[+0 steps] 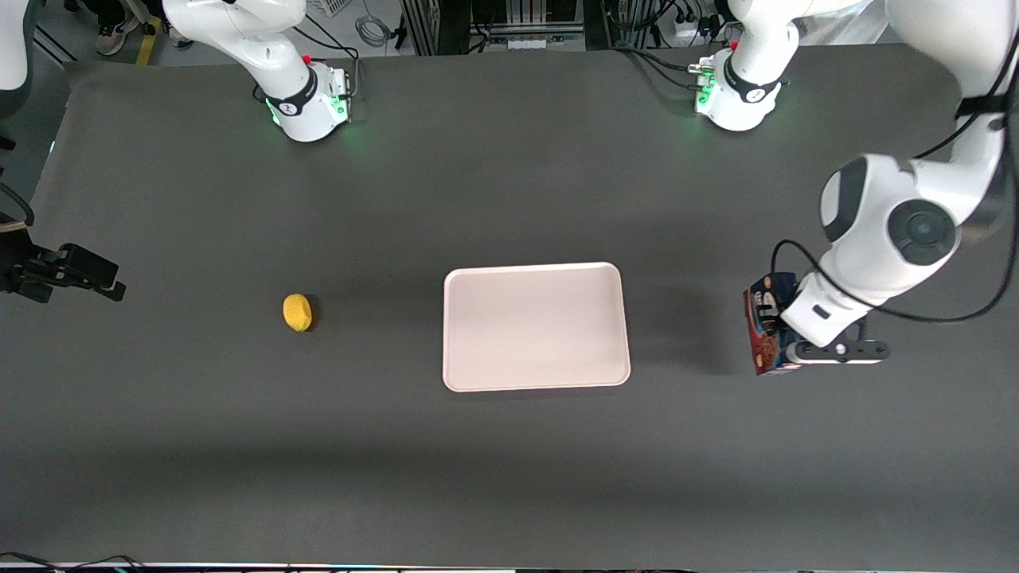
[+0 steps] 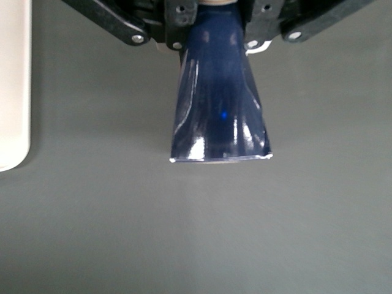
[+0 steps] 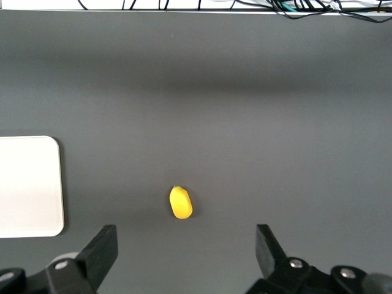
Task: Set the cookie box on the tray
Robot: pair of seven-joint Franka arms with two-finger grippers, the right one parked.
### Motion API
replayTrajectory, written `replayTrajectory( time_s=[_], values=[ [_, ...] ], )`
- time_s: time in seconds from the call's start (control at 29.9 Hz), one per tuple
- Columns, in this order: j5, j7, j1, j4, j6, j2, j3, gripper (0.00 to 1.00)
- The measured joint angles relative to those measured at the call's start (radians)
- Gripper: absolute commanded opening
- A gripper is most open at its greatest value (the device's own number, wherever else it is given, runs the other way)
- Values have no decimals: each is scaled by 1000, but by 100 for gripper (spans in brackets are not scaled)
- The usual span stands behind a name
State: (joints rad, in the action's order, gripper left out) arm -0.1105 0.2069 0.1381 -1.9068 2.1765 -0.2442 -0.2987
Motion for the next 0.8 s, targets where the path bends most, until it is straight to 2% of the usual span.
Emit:
replayTrajectory(
  time_s=[0.13,0.33,0.53,0.8],
  values=[
    [12,0,-1,88,-125,40,-7,2],
    [83,1,-4,194,-250,70,-32,2],
    [123,42,-10,232,-267,75,-75,2],
    [131,167,-60,255,-267,73,-120,2]
  ],
)
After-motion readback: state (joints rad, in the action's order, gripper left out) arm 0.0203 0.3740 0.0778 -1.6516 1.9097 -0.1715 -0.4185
